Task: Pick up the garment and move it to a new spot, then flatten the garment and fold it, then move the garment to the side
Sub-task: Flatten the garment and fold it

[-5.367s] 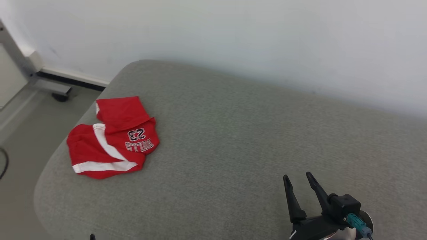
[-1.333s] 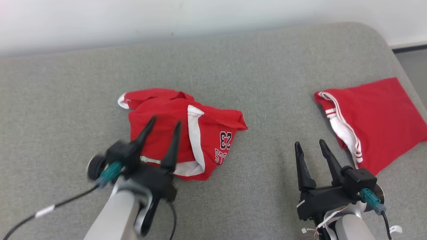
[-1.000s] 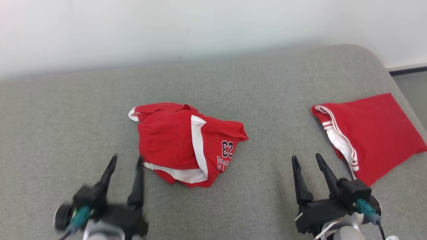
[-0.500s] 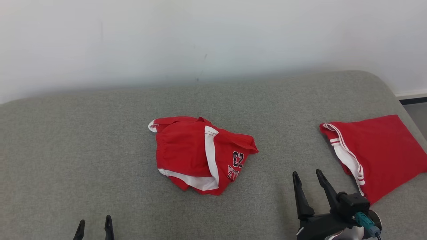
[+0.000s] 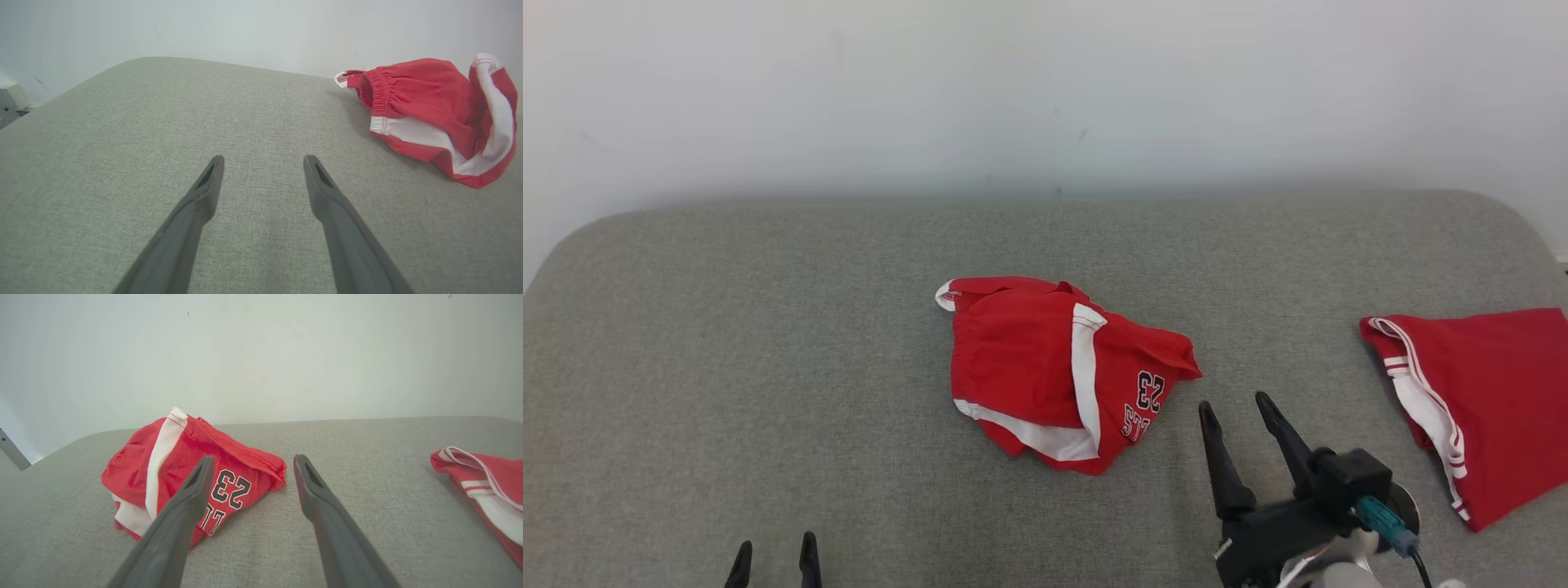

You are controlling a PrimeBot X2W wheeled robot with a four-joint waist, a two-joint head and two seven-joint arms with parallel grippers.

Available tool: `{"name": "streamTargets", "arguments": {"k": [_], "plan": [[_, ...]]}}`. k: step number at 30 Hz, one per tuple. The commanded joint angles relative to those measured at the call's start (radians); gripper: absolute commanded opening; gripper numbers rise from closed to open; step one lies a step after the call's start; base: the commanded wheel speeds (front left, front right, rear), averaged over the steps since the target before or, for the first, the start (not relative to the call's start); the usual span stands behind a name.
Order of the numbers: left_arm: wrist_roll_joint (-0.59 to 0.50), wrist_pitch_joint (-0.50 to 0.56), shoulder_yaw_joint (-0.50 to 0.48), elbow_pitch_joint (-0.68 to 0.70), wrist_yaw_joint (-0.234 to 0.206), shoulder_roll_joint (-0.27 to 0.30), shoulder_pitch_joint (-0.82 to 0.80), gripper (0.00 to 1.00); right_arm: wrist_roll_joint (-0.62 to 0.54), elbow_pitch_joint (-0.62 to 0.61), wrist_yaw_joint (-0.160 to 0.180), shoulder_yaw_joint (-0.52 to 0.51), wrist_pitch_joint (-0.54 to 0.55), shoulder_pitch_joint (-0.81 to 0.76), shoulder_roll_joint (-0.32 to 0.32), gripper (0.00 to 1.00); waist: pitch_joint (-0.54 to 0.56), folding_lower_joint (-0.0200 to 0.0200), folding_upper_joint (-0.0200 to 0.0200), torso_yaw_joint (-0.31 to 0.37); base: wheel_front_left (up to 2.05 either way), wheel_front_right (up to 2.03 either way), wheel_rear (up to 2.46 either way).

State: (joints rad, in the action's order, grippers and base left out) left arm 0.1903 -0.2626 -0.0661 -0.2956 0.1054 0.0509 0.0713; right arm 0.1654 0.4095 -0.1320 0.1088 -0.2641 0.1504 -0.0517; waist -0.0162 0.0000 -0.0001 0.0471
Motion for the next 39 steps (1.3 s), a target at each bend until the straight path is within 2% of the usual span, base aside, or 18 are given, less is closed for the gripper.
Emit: {"name": "streamTargets", "arguments": {"k": [1,8,16,22,30,31,32,33,35,36,39], "plan": [[0.012,-0.003,0.008,-0.003,-0.002,0.0,-0.017,1.0,-0.002,0.007,0.003,0.026,0.001,0.041,0.002,1.0,-0.022,0.0,0.0001,-0.029,0.0,0.0,0.0],[0.043,-0.003,0.051,-0.027,-0.007,0.0,-0.059,1.0,-0.023,0.077,0.003,0.123,0.001,0.227,0.002,1.0,-0.072,0.0,0.0001,-0.129,0.0,0.0,0.0],[0.072,-0.003,0.086,-0.028,-0.018,0.0,-0.088,1.0,-0.018,0.202,0.003,0.134,0.001,0.378,-0.023,1.0,-0.107,0.0,0.0001,-0.212,0.0,0.0,0.0],[0.082,-0.003,0.1,-0.025,-0.025,-0.001,-0.095,1.0,-0.023,0.273,0.003,0.114,0.001,0.408,-0.04,1.0,-0.121,0.0,0.0001,-0.228,0.0,0.0,0.0],[0.087,-0.003,0.104,-0.025,-0.027,-0.001,-0.108,1.0,-0.029,0.307,0.003,0.096,0.001,0.409,-0.039,1.0,-0.133,0.0,0.0001,-0.214,0.0,0.0,0.0],[0.087,-0.003,0.106,-0.023,-0.027,-0.001,-0.112,1.0,-0.031,0.306,0.003,0.096,0.001,0.409,-0.039,0.94,-0.135,0.0,0.0001,-0.212,0.0,0.0,0.0],[0.089,-0.003,0.107,-0.024,-0.027,-0.001,-0.116,1.0,-0.033,0.308,0.003,0.095,0.001,0.407,-0.038,0.75,-0.136,0.0,0.0001,-0.21,0.0,0.0,0.0],[0.091,-0.003,0.109,-0.025,-0.026,-0.001,-0.118,1.0,-0.033,0.308,0.003,0.095,0.001,0.405,-0.038,0.37,-0.137,0.0,0.0001,-0.209,0.0,0.0,0.0],[0.092,-0.003,0.114,-0.026,-0.028,-0.001,-0.12,1.0,-0.034,0.312,0.003,0.093,0.001,0.4,-0.037,0.04,-0.137,0.0,0.0001,-0.206,0.0,0.0,0.0],[0.095,-0.003,0.116,-0.027,-0.029,-0.001,-0.121,1.0,-0.031,0.317,0.003,0.091,0.001,0.396,-0.037,0.0,-0.137,0.0,0.0001,-0.205,0.0,0.0,0.0],[0.1,-0.003,0.119,-0.031,-0.029,-0.001,-0.125,1.0,-0.024,0.328,0.003,0.09,0.001,0.397,-0.037,0.0,-0.136,0.0,0.0001,-0.203,0.0,0.0,0.0]]}}
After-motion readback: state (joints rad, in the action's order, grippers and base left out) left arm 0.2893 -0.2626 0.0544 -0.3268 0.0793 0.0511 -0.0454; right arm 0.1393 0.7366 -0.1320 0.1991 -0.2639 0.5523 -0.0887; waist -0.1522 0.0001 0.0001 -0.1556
